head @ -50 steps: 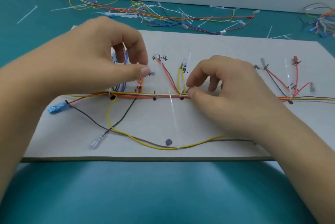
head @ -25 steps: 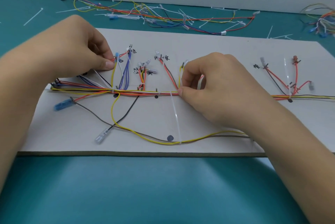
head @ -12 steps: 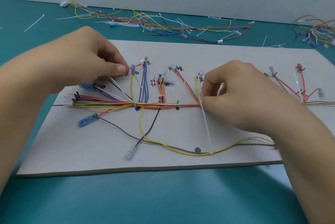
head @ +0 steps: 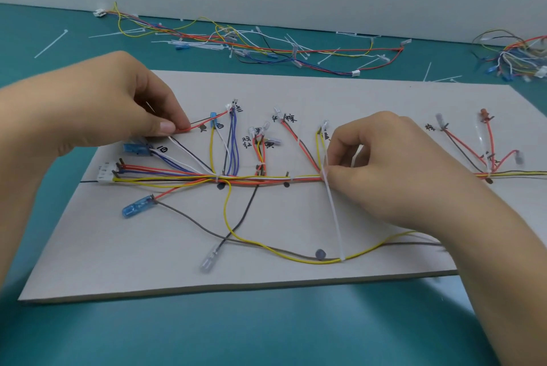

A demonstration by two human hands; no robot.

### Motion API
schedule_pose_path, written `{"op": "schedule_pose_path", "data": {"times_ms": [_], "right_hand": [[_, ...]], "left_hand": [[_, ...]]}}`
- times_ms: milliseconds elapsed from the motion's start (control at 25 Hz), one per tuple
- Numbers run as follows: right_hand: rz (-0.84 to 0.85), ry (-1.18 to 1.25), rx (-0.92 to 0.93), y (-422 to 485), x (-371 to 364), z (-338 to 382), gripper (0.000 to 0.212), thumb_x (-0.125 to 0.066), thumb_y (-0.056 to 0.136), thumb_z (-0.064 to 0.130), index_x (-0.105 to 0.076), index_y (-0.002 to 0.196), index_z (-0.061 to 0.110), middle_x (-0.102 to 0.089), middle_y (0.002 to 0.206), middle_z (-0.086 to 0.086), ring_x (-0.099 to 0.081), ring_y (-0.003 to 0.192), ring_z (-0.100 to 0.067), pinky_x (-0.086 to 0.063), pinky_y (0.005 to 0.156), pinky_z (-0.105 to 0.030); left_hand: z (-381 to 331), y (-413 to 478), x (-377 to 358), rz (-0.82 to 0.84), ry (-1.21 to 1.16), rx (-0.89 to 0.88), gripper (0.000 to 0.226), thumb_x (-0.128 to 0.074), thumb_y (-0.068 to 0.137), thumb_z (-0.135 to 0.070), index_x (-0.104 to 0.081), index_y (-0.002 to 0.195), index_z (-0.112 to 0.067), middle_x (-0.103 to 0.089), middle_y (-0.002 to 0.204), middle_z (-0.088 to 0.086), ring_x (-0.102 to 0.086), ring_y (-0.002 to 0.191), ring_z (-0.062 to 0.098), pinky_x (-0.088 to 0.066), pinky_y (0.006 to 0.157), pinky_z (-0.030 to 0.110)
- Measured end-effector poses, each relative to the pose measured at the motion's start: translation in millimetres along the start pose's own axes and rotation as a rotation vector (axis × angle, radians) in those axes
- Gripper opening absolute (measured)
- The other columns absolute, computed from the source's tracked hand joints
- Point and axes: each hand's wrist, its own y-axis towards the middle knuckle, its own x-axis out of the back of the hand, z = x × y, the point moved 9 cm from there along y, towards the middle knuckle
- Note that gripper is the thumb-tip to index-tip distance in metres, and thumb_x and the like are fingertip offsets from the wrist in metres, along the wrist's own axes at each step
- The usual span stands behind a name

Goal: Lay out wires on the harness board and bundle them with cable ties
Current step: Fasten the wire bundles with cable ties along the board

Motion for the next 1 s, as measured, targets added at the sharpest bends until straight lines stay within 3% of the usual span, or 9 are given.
{"op": "schedule_pose_path", "data": {"times_ms": [80, 160, 320, 400, 520, 600, 720, 880, 1000], "right_hand": [[0.003, 0.008, 0.013, 0, 0, 0, 0.013, -0.069, 0.079, 0.020, -0.068, 0.067, 0.025, -0.063, 0.061, 0.022, -0.056, 0.057, 0.002, -0.037, 0.044, -0.014], [0.007, 0.012, 0.021, -1, -1, 1, 0.013, -0.069, 0.079, 0.019, -0.068, 0.067, 0.024, -0.064, 0.062, 0.020, -0.057, 0.058, 0.002, -0.041, 0.050, -0.010], [-0.059, 0.012, 0.034, -1, 5, 4, 0.013, -0.074, 0.075, 0.019, -0.066, 0.073, 0.029, -0.066, 0.070, 0.011, -0.059, 0.065, -0.002, -0.041, 0.053, -0.011], [-0.115, 0.012, 0.067, -3, 8, 12, 0.024, -0.078, 0.072, 0.018, -0.063, 0.083, 0.032, -0.063, 0.084, 0.012, -0.059, 0.076, -0.004, -0.046, 0.066, -0.021], [-0.225, 0.058, 0.198, -13, 17, 42, 0.024, -0.073, 0.076, 0.022, -0.061, 0.094, 0.033, -0.059, 0.094, 0.013, -0.055, 0.086, -0.004, -0.043, 0.072, -0.017], [-0.270, 0.031, 0.299, -17, 21, 66, 0.023, -0.061, 0.077, 0.023, -0.062, 0.098, 0.033, -0.057, 0.096, 0.010, -0.053, 0.090, -0.005, -0.043, 0.077, -0.020], [-0.253, -0.053, 0.348, -6, 6, 84, 0.020, -0.055, 0.082, 0.023, -0.065, 0.098, 0.028, -0.057, 0.099, 0.004, -0.054, 0.097, -0.024, -0.046, 0.085, -0.045], [-0.211, -0.010, 0.318, 0, -23, 77, 0.011, -0.063, 0.087, 0.019, -0.069, 0.095, 0.023, -0.058, 0.096, 0.003, -0.053, 0.096, -0.026, -0.046, 0.085, -0.047], [-0.217, 0.041, 0.318, -1, -25, 65, 0.010, -0.063, 0.084, 0.021, -0.070, 0.090, 0.023, -0.060, 0.092, 0.005, -0.056, 0.093, -0.023, -0.047, 0.083, -0.047]], "left_hand": [[4, -1, 1, 0.013, 0.025, 0.001, 0.041, -0.086, 0.081, -0.015, -0.077, 0.081, -0.055, -0.075, 0.068, -0.020, -0.066, 0.060, -0.003, -0.050, 0.077, 0.028], [7, -1, 1, 0.017, 0.031, 0.003, 0.038, -0.088, 0.077, -0.014, -0.077, 0.079, -0.051, -0.074, 0.068, -0.019, -0.065, 0.055, -0.002, -0.052, 0.078, 0.032], [6, 1, 0, 0.004, 0.055, -0.017, 0.039, -0.092, 0.072, -0.015, -0.074, 0.081, -0.048, -0.070, 0.072, -0.022, -0.064, 0.057, 0.001, -0.057, 0.078, 0.040], [-4, -2, 5, -0.053, 0.102, -0.091, 0.040, -0.094, 0.068, -0.023, -0.071, 0.087, -0.050, -0.064, 0.080, -0.028, -0.062, 0.065, -0.001, -0.053, 0.065, 0.035], [-32, -16, 3, -0.020, 0.146, -0.238, 0.029, -0.077, 0.064, -0.056, -0.070, 0.091, -0.059, -0.062, 0.089, -0.028, -0.061, 0.070, 0.000, -0.045, 0.060, 0.030], [-43, -24, -4, 0.070, 0.133, -0.270, 0.034, -0.062, 0.060, -0.072, -0.070, 0.091, -0.062, -0.065, 0.091, -0.023, -0.063, 0.078, 0.005, -0.049, 0.065, 0.035], [-51, -32, -22, 0.216, 0.138, -0.276, 0.038, -0.060, 0.056, -0.078, -0.072, 0.088, -0.061, -0.065, 0.099, -0.026, -0.057, 0.092, -0.005, -0.051, 0.079, 0.038], [-48, -34, -24, 0.246, 0.117, -0.228, 0.035, -0.060, 0.061, -0.069, -0.070, 0.093, -0.063, -0.063, 0.103, -0.026, -0.057, 0.095, -0.005, -0.052, 0.091, 0.041], [-40, -31, -21, 0.241, 0.229, -0.204, 0.047, -0.051, 0.057, -0.080, -0.063, 0.100, -0.067, -0.064, 0.106, -0.024, -0.058, 0.103, 0.005, -0.048, 0.095, 0.046]]}}
